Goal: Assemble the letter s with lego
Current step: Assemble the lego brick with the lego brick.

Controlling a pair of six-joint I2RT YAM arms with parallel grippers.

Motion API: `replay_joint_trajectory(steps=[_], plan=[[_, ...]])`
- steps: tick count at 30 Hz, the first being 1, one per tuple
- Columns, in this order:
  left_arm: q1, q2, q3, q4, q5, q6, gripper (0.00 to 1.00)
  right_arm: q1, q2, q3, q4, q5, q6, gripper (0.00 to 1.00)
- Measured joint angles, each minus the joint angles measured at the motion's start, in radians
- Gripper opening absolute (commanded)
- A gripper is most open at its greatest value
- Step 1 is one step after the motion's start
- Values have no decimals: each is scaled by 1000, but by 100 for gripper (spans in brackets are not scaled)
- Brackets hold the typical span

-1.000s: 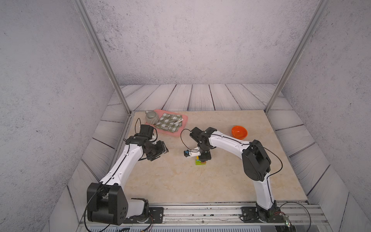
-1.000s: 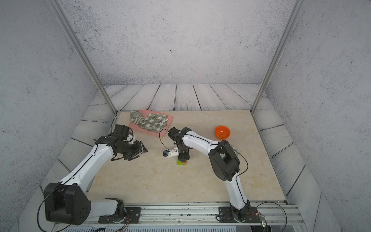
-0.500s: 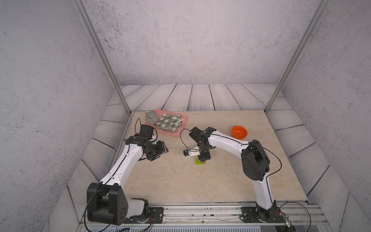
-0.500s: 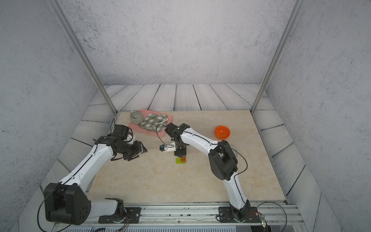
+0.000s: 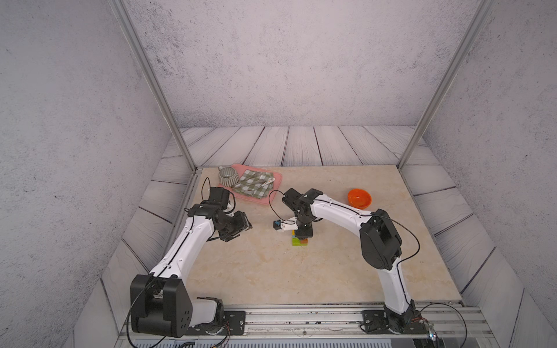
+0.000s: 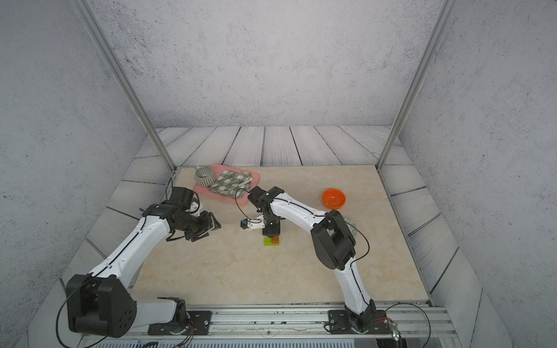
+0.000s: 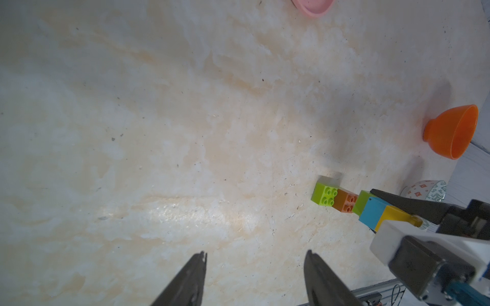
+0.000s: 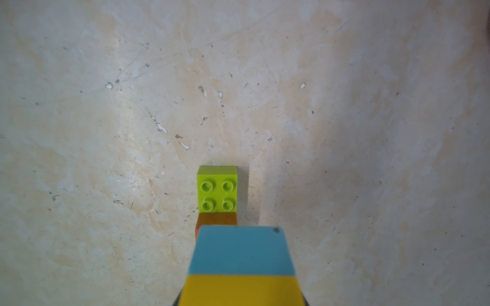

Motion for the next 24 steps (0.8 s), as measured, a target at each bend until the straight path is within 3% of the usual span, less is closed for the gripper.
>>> replay_joint_trajectory(steps=[8,24], plan=[[4,0,0,-1,0,0,64,0,2,99,-10,3,-3,20],[6,0,1,-5,0,0,64,0,27,75,-18,5,1,20]])
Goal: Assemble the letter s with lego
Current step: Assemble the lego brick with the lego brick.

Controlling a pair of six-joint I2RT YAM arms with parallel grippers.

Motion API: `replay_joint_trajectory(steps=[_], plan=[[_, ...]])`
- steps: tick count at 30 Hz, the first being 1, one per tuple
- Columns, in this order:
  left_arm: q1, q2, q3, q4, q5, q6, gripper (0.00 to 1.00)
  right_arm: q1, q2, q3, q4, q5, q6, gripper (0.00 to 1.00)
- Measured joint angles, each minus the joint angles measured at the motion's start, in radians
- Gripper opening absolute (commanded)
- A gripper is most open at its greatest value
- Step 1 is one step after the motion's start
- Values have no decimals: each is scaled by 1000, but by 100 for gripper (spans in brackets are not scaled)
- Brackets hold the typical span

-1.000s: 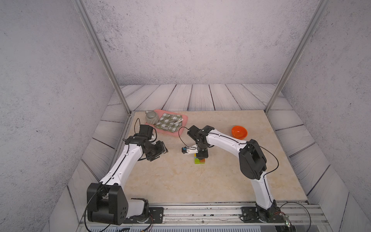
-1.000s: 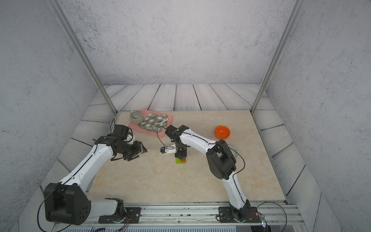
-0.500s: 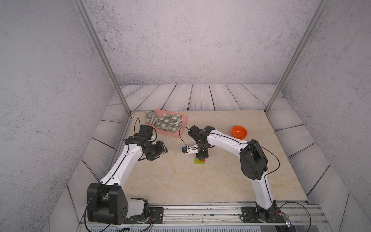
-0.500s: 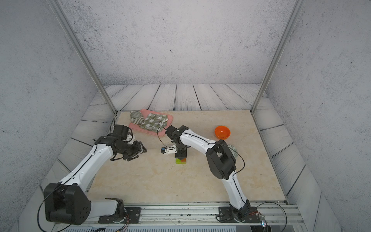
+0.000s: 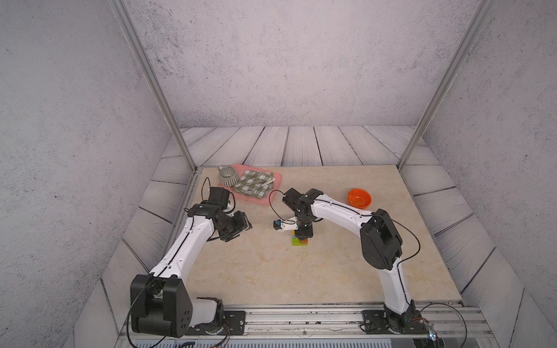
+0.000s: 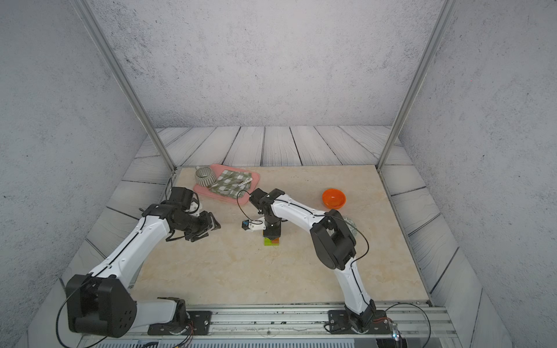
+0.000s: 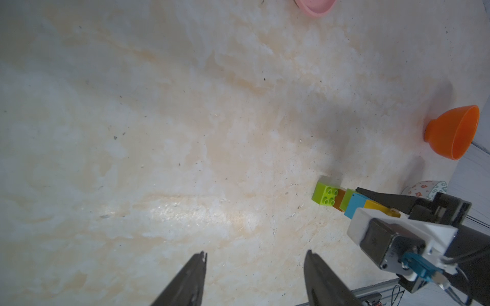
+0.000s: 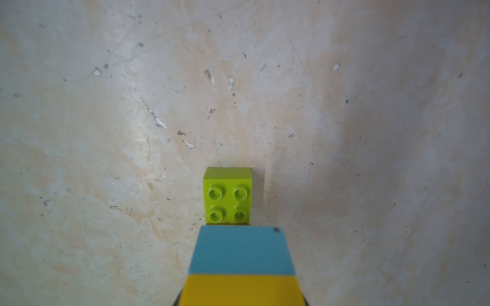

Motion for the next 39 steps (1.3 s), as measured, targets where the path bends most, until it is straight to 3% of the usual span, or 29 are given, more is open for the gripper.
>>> replay_joint_trajectory(steps=[39], plan=[[8,0,0,-5,0,0,64,-13,-25,-65,50,-29,37,20]])
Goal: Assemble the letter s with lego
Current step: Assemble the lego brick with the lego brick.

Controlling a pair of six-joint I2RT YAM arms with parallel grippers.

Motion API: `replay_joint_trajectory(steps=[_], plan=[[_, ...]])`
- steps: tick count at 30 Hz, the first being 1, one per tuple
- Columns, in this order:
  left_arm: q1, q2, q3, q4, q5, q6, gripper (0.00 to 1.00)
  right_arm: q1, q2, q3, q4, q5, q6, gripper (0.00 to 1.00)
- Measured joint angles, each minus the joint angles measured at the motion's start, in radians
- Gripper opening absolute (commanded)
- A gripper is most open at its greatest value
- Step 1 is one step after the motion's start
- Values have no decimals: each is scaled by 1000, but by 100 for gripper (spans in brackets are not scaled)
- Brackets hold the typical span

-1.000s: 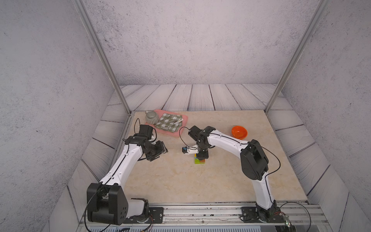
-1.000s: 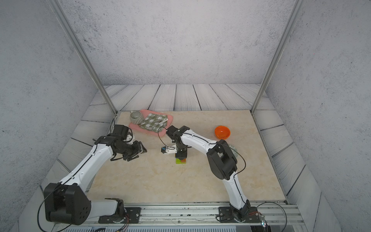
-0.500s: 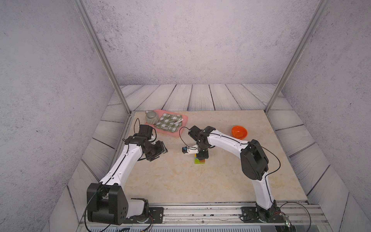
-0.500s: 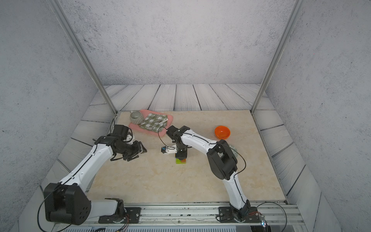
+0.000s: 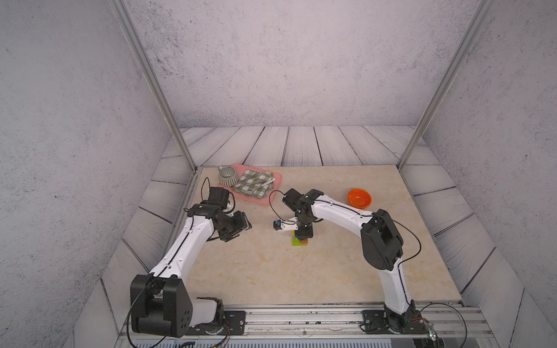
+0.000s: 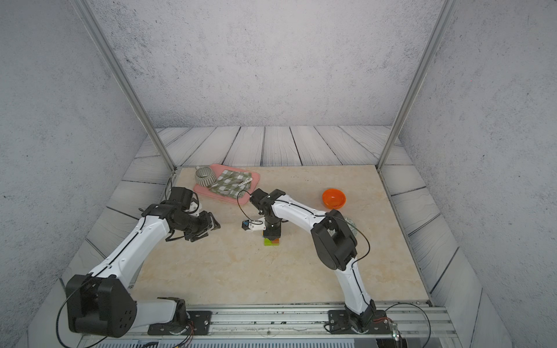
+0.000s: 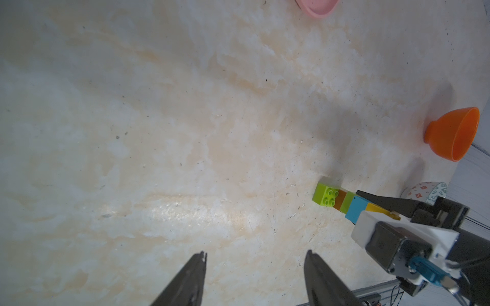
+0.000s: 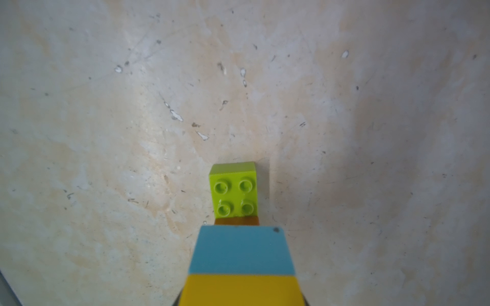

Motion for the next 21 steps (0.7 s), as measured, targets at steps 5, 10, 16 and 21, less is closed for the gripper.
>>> replay_joint_trajectory(steps=[5,10,16,21], plan=[[0,-1,0,-2,0,0,64,-2,-6,-9,-5,-2,-3,20],[0,-1,0,-2,0,0,64,-8,-12,-13,-22,-11,-5,20],[0,-1,0,-2,0,0,64,-10,-24,-13,-28,-27,-8,20],[0,-1,0,-2,0,0,64,-13,-33,-13,-39,-30,-19,20]])
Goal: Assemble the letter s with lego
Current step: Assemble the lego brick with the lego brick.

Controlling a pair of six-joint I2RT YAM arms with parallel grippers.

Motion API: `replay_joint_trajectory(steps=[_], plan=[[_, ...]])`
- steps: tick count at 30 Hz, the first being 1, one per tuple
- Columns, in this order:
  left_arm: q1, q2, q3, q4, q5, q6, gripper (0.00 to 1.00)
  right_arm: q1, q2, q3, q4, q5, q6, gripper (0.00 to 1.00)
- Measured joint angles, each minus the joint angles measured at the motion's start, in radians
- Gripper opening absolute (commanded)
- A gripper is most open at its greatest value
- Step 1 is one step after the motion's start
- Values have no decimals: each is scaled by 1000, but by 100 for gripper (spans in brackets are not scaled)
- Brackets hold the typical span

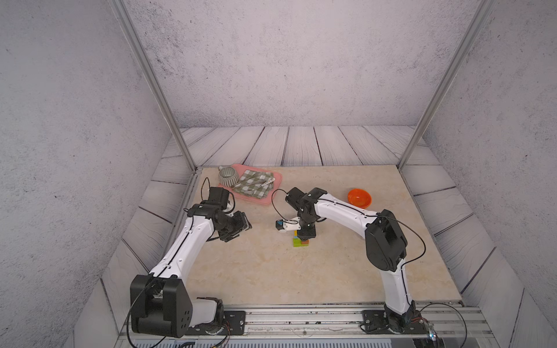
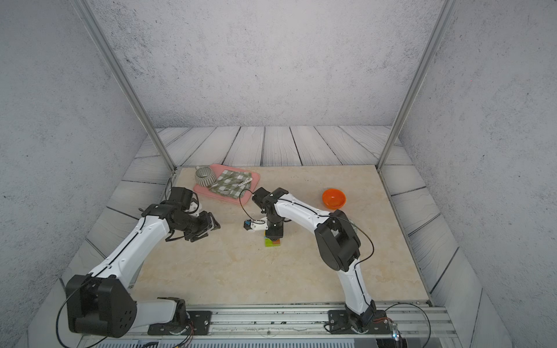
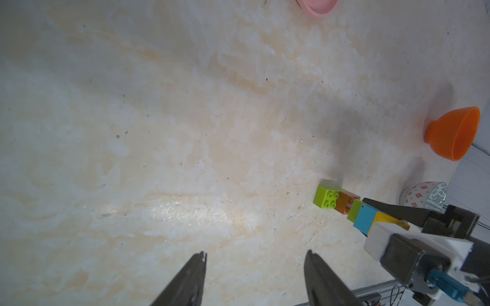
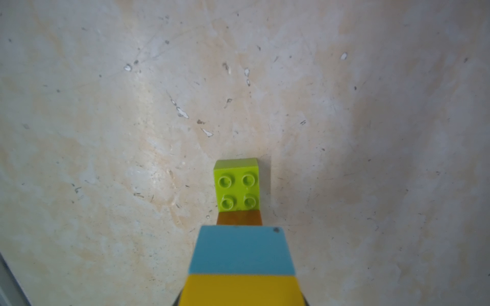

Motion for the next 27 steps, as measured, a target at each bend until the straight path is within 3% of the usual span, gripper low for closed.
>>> replay_joint_trajectory(steps=[27], plan=[[1,0,2,-8,0,0,64,-4,0,-50,53,3,-33,20]])
